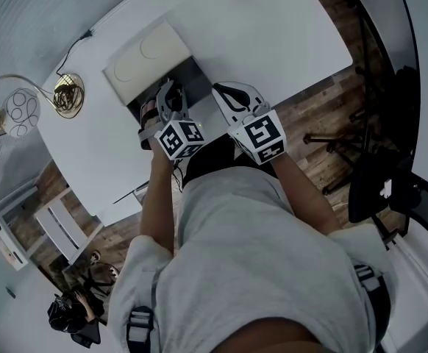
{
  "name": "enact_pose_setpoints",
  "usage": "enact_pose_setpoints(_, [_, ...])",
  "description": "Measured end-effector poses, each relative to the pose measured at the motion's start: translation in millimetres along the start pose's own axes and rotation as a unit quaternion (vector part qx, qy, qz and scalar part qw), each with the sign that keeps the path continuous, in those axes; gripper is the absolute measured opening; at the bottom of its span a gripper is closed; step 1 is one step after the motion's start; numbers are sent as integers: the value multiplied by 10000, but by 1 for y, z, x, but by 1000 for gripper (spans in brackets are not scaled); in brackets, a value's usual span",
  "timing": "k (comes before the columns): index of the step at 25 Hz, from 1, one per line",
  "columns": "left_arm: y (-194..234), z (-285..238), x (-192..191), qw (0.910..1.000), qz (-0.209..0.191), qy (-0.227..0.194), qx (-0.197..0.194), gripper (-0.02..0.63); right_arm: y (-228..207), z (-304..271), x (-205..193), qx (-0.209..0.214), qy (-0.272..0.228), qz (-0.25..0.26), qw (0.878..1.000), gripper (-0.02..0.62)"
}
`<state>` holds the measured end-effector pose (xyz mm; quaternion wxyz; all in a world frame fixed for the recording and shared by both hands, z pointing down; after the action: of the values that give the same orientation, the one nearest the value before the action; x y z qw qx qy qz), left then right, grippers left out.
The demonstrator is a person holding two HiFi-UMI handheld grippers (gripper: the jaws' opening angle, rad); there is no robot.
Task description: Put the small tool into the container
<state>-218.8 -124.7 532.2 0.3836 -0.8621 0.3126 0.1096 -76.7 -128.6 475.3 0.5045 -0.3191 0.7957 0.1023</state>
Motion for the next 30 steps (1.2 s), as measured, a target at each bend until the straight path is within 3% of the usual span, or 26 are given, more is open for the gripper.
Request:
enact_pose_setpoints(13, [-4, -6, 8, 10000, 22, 66, 61, 92, -3, 10, -2, -110, -27, -48, 9999, 28])
enact_pose_setpoints(22, [-12, 1, 12, 9987, 354, 45, -365, 112, -2, 15, -3, -156, -49, -73, 9998, 28])
enact_pose_setpoints(30, [-21, 5, 21, 9907, 806, -10, -1100, 123, -1, 20, -8, -158, 31, -126, 9998, 28])
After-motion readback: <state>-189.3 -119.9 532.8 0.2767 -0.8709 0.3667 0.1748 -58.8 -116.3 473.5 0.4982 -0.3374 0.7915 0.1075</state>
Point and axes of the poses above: the fingertips, and each gripper's own axes: z backward along the fingers, y to its left, x out of its top, the point moved 7 cm from there along z, backward along the fingers, and after that the axes turned 5 degrees about y, right-handed, at the moved point
